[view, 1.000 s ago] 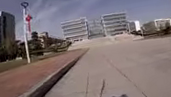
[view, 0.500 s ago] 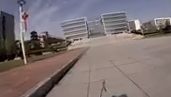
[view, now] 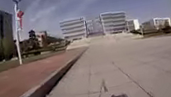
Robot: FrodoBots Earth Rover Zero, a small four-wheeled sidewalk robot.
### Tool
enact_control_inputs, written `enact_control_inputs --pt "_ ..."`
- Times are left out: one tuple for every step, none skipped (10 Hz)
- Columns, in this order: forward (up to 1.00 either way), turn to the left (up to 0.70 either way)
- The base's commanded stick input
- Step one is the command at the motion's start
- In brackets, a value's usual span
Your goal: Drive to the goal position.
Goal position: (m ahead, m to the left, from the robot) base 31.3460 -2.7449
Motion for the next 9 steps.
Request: enact_control_inputs --pt "0.70 0.00" --pt "0.70 0.00" --pt "0.70 0.00" --pt "0.70 0.00" --pt "0.70 0.00" --pt "0.70 0.00" --pt "0.70 0.00" --pt "0.70 0.00" --pt "0.70 0.00"
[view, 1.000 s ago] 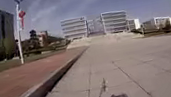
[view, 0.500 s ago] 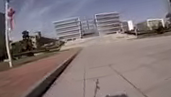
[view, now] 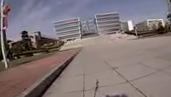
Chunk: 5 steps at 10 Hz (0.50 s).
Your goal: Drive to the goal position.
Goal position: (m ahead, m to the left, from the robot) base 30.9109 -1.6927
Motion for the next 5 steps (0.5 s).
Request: enact_control_inputs --pt "0.70 0.00" --pt "0.70 0.00" --pt "0.70 0.00" --pt "0.70 0.00" --pt "0.70 0.00"
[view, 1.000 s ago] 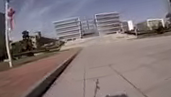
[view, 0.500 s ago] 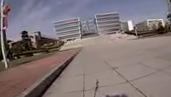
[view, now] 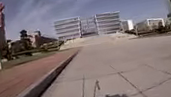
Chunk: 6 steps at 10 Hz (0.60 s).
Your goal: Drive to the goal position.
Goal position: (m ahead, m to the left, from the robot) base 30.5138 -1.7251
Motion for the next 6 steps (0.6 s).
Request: enact_control_inputs --pt "0.70 0.00" --pt "0.70 0.00" --pt "0.70 0.00" --pt "0.70 0.00" --pt "0.70 0.00" --pt "0.70 0.00"
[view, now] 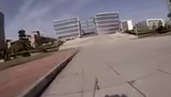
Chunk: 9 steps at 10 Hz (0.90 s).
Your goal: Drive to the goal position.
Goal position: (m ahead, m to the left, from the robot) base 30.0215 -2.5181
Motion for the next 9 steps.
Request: enact_control_inputs --pt "0.70 0.00" --pt "0.70 0.00" --pt "0.70 0.00" --pt "0.70 0.00" --pt "0.70 0.00" --pt "0.70 0.00" --pt "0.70 0.00" --pt "0.70 0.00" --pt "0.70 0.00"
